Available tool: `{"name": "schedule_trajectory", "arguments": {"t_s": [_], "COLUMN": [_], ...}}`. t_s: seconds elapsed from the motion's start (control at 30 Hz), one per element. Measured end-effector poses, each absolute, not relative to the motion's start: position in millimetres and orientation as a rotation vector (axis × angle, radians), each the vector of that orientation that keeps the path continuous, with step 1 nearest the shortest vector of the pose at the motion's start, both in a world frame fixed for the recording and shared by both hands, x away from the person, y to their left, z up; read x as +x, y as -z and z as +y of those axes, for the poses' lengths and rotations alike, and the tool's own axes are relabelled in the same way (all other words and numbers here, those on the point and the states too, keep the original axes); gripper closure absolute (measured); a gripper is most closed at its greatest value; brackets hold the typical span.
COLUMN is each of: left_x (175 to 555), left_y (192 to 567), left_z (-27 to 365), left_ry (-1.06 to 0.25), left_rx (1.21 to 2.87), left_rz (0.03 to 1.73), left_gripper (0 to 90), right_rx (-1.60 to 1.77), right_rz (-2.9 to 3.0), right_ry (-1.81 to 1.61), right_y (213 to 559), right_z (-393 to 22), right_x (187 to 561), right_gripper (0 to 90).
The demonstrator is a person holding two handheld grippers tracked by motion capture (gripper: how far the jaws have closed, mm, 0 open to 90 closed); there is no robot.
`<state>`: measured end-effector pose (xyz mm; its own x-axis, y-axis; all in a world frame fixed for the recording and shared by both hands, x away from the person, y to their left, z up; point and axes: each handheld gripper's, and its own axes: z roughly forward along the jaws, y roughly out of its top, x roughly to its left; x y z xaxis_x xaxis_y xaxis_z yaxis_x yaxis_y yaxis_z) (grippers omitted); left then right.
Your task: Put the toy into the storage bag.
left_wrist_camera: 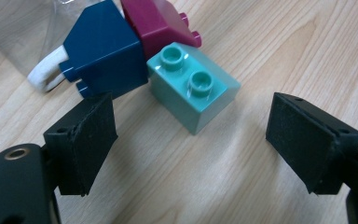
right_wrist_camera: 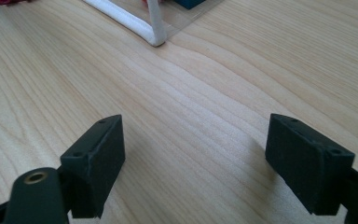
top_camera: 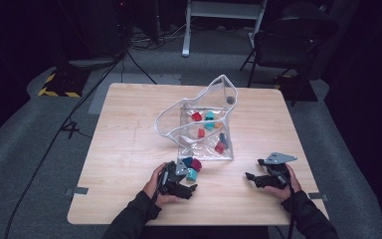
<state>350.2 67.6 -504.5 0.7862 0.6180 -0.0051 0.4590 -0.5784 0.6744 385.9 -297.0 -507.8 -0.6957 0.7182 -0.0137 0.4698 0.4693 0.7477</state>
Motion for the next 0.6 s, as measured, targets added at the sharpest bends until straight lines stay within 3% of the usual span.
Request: {"name": "schedule_trajectory", "arguments": {"t_s": [0.5,0.6], "left_x": [355.3,355.3], "left_y": [505.1,504.1], "left_z": [50.3,52.2], "left_ry": [-0.328,-0.355], "left_rx": [2.257,2.231], "left_rz": [0.857,0.869], "left_gripper": [16.5,32.7], "right_rx": [1.006,1.006], "right_rz": [2.395,2.395], "right_ry": [-1.068,-1.068], "right_y": [507.8,507.8], "right_z": [-297.1,-297.0], "right_x": [385.9,385.9], "right_gripper": [20.1,20.1]}}
